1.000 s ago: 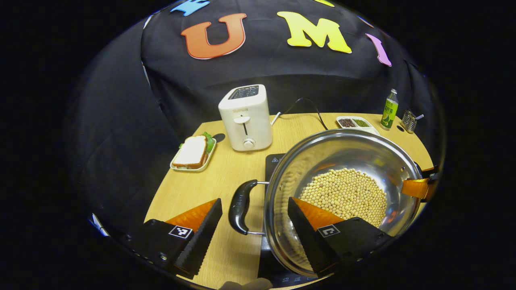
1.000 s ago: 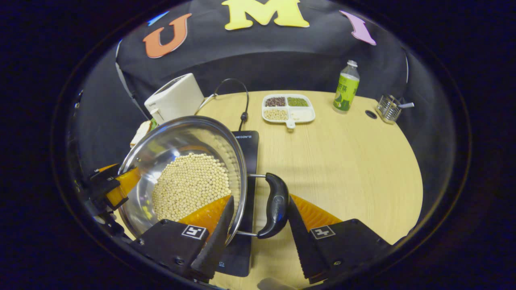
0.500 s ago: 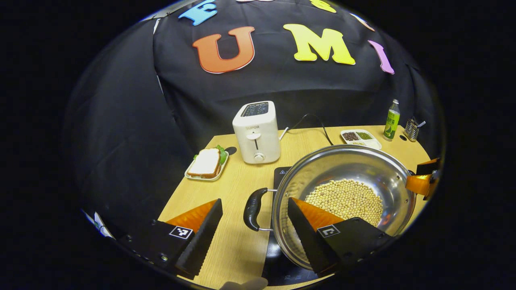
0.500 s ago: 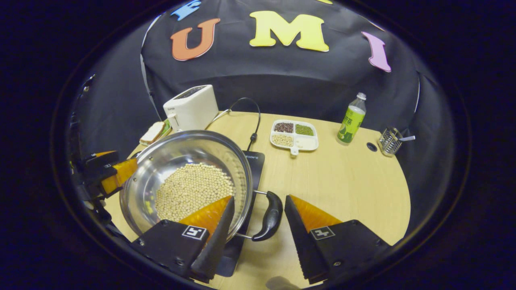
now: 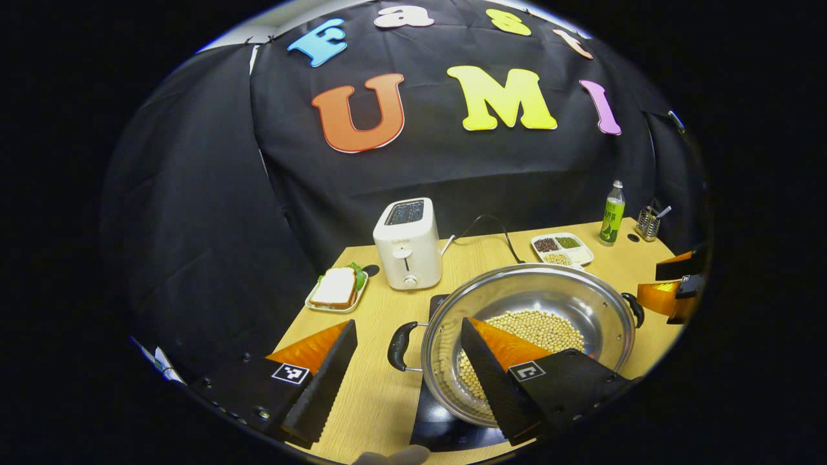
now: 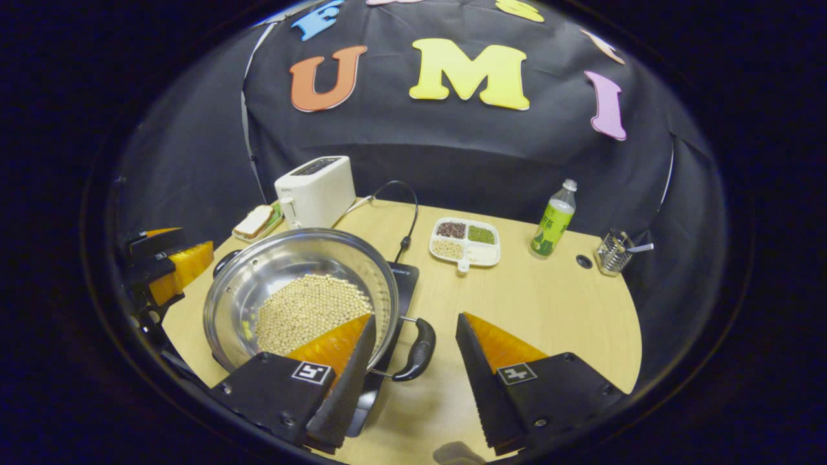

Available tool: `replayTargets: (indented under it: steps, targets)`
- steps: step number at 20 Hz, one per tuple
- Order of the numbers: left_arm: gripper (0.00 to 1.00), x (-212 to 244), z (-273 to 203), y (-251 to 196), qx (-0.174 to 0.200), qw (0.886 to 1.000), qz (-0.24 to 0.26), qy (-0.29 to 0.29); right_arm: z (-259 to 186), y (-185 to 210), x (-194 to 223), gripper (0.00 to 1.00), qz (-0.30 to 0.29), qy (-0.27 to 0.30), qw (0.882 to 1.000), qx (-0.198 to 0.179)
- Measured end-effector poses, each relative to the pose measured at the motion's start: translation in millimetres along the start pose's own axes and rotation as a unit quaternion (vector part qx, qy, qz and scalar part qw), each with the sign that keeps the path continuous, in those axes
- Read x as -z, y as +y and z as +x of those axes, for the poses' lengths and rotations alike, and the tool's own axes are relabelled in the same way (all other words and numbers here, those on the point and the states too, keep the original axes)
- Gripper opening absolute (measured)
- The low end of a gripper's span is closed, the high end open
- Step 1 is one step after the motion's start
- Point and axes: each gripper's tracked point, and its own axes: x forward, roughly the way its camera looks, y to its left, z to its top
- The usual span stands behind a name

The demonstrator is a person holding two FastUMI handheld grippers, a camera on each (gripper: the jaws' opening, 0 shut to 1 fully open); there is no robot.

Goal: First push the handle of the pot to place it horizontally, then grasp the pot with both hands and set it on the induction cooktop.

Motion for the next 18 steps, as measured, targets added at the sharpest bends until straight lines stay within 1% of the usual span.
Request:
replayTargets:
  steps: [4, 8, 9, 10, 11, 14, 18]
  targets:
    - [0.96, -24, -36, -6, -0.011, 0.999, -0.018, -0.029, -35, -16, -24, 0.79, -0.024, -0.048, 0.999, 0.007]
    - [0.96, -57, -83, -21, -0.019, 0.997, -0.026, -0.068, -84, -39, -47, 0.80, -0.050, -0.104, 0.993, 0.015]
    - [0.96, -65, -99, -28, -0.019, 0.996, -0.032, -0.076, -96, -45, -50, 0.84, -0.051, -0.115, 0.992, 0.016]
    - [0.96, -72, -112, -38, -0.019, 0.996, -0.039, -0.083, -110, -52, -54, 0.89, -0.045, -0.124, 0.991, 0.015]
    - [0.96, -76, -123, -48, -0.017, 0.995, -0.046, -0.090, -119, -62, -54, 1.00, -0.039, -0.132, 0.990, 0.013]
    - [0.96, -103, -161, -83, -0.010, 0.992, -0.049, -0.114, -157, -98, -63, 1.00, -0.019, -0.151, 0.988, 0.013]
    - [0.96, -149, -198, -137, 0.012, 0.985, -0.041, -0.165, -208, -158, -80, 1.00, 0.015, -0.191, 0.981, 0.021]
